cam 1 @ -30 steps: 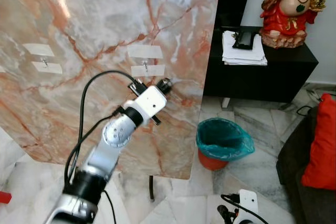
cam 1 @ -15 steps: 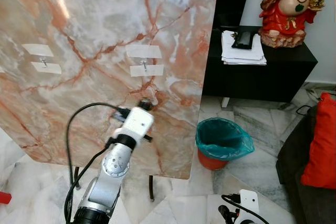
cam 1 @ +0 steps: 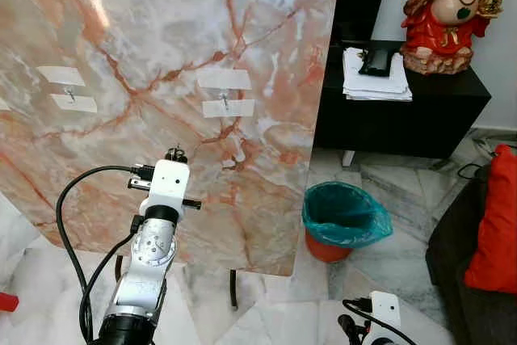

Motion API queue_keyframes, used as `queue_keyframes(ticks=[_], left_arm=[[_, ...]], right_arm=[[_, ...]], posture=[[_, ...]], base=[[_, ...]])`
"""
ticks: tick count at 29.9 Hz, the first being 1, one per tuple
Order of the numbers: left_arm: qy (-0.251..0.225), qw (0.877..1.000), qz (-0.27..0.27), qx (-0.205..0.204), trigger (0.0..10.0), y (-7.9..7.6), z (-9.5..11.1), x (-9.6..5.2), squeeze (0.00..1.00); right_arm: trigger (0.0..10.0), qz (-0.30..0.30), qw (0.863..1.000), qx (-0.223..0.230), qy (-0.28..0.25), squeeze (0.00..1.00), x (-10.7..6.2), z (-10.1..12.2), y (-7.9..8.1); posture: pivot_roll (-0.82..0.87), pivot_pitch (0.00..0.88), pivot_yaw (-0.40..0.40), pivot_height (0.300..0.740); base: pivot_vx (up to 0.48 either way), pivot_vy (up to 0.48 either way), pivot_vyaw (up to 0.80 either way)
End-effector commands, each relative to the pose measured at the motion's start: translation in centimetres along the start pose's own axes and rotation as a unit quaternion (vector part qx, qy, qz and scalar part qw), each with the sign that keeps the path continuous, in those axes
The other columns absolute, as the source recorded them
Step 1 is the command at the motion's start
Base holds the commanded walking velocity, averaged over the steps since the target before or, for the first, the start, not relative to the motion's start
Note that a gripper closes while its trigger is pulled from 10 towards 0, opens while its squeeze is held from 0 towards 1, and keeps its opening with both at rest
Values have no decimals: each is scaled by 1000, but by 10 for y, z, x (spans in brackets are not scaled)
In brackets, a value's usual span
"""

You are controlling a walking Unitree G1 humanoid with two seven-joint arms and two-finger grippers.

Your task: Hang keys on a hook

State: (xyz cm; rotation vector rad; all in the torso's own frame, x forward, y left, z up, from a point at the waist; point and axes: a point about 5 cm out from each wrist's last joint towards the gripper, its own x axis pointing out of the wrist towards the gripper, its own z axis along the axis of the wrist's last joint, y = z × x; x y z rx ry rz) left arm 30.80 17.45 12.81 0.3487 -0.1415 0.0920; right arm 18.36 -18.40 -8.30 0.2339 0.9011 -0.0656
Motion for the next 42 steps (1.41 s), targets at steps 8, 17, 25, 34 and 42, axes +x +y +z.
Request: queue_keyframes(ticks=[8, 17, 25, 34, 42], left_arm=[[-8, 1000, 0, 7, 10000, 1, 1, 1, 0], [-18, 1000, 4, -5, 10000, 4, 5, 4, 0], [-29, 999, 36, 0, 10000, 14, 10, 9, 0], [-35, 998, 59, -12, 10000, 19, 14, 14, 0], [-39, 998, 54, -15, 10000, 15, 17, 16, 0]], right_arm=[[10000, 0, 1000, -6, 0, 0, -2, -4, -3], [10000, 0, 1000, -5, 0, 0, -2, -4, -4], [10000, 0, 1000, -2, -2, 0, -2, -2, -4], [10000, 1, 1000, -1, -1, 0, -1, -1, -4], [10000, 3, 1000, 0, -2, 0, -1, -1, -3]], posture=[[32, 0, -18, 740], [33, 0, -22, 740], [33, 6, -29, 740], [30, 25, -32, 740], [28, 31, -31, 740]], base=[[0, -431, 0], [0, -235, 0], [0, 0, 0], [0, 0, 0], [0, 0, 0]])
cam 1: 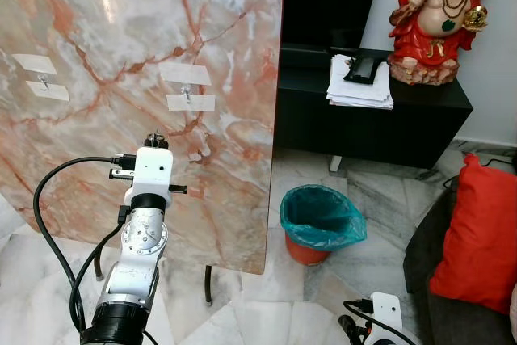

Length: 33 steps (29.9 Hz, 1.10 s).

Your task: Hang keys on a hook

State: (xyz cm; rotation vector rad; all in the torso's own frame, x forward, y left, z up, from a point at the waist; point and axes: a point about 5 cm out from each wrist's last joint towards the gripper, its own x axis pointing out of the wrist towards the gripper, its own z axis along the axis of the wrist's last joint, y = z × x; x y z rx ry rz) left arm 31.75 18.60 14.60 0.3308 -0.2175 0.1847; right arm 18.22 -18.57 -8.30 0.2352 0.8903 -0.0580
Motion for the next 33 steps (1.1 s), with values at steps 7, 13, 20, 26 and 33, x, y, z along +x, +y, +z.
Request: queue_keyframes(ticks=[7, 13, 20, 26, 33], left_arm=[[-19, 1000, -14, -10, 10000, -4, 8, 4, 0], [-31, 998, -44, -25, 10000, -11, 12, 3, 0], [-35, 997, -69, -31, 10000, -19, 13, 0, 0], [-37, 996, -74, -33, 10000, -21, 15, -1, 0], [-39, 996, -79, -35, 10000, -23, 15, -1, 0]], right_arm=[[10000, 0, 1000, 0, 4, 0, 0, 0, -1], [10000, 0, 1000, 0, 4, 0, 0, 0, -1], [10000, -3, 1000, 4, 2, 0, 0, 0, -1], [10000, 1, 1000, 1, 4, 0, 0, 0, -1], [10000, 1, 1000, -3, 3, 0, 0, 0, -1]], posture=[[31, 34, -31, 740], [32, 33, -30, 740], [31, 33, -30, 740], [31, 32, -31, 740], [32, 27, -32, 740]], base=[[0, 0, 0], [0, 0, 0], [0, 0, 0], [161, 0, 0], [247, 0, -262]])
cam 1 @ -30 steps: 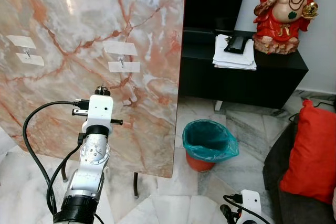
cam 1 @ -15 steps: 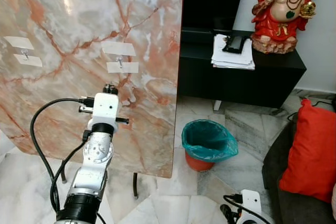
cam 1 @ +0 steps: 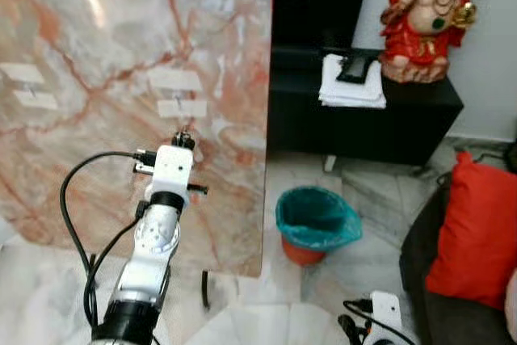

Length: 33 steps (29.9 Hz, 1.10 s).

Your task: Hang keys on a hook

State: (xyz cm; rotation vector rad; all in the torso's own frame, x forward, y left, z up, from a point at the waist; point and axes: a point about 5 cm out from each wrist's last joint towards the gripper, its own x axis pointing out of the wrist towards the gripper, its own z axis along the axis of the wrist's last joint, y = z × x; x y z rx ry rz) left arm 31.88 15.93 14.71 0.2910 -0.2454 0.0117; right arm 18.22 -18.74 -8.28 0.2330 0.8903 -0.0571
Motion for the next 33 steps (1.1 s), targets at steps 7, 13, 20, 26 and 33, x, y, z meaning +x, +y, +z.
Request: queue_keyframes(ticks=[7, 13, 20, 26, 33], left_arm=[[-18, 1000, 0, -5, 10000, 0, 7, 3, 0], [-24, 1000, -8, -11, 10000, -4, 8, -1, 0], [-25, 999, -19, -21, 10000, -10, 7, -10, 0], [-33, 998, -37, -26, 10000, -16, 12, -15, 0], [-26, 994, -97, -35, 10000, -29, 19, -9, 0]], right_arm=[[10000, 0, 1000, -2, 3, 0, 0, 0, 0], [10000, 1, 1000, -3, 4, 0, 0, 0, 1], [10000, 1, 1000, -3, 5, 0, 0, 0, 1], [10000, 2, 1000, -4, 5, 0, 0, 0, 1], [10000, 4, 1000, -5, 6, 0, 1, 0, 1]], posture=[[31, 27, -32, 740], [33, 31, -32, 740], [33, 33, -32, 740], [34, 33, -32, 740], [37, 33, -36, 740]], base=[[215, 0, 0], [0, 0, 0], [0, 0, 0], [0, 0, 0], [0, 0, 0]])
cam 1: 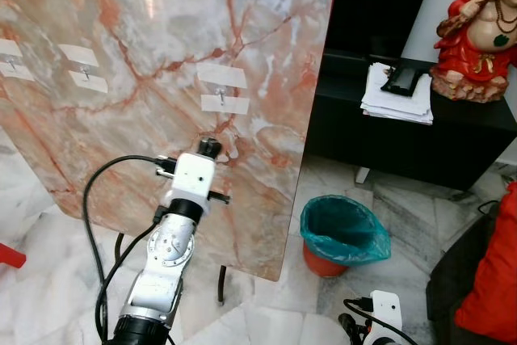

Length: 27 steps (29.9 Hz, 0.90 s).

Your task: Hang keys on a hook

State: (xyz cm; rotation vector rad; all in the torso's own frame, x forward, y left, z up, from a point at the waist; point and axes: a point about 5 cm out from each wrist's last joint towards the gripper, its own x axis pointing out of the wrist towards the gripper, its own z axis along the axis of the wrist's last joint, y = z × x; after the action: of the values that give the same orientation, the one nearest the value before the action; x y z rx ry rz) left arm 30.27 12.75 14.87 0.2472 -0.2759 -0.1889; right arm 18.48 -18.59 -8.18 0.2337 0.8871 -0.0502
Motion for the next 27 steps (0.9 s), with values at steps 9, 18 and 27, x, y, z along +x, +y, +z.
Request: queue_keyframes(ticks=[9, 18, 27], left_arm=[[0, 1000, 1, 12, 10000, 9, 29, 40, 0], [31, 999, 18, 13, 10000, 13, 40, 67, 0], [34, 999, 26, -25, 10000, 18, 55, 82, 0]], right_arm=[[10000, 1, 1000, -5, 9, 0, -1, -3, -1], [10000, 3, 1000, -7, 10, 0, -1, -3, -1], [10000, 3, 1000, -8, 12, 0, -1, -3, -2]], posture=[[29, 37, -36, 740], [24, 40, -42, 740], [21, 44, -45, 740]], base=[[0, 0, 0], [0, 0, 0], [0, 0, 0]])
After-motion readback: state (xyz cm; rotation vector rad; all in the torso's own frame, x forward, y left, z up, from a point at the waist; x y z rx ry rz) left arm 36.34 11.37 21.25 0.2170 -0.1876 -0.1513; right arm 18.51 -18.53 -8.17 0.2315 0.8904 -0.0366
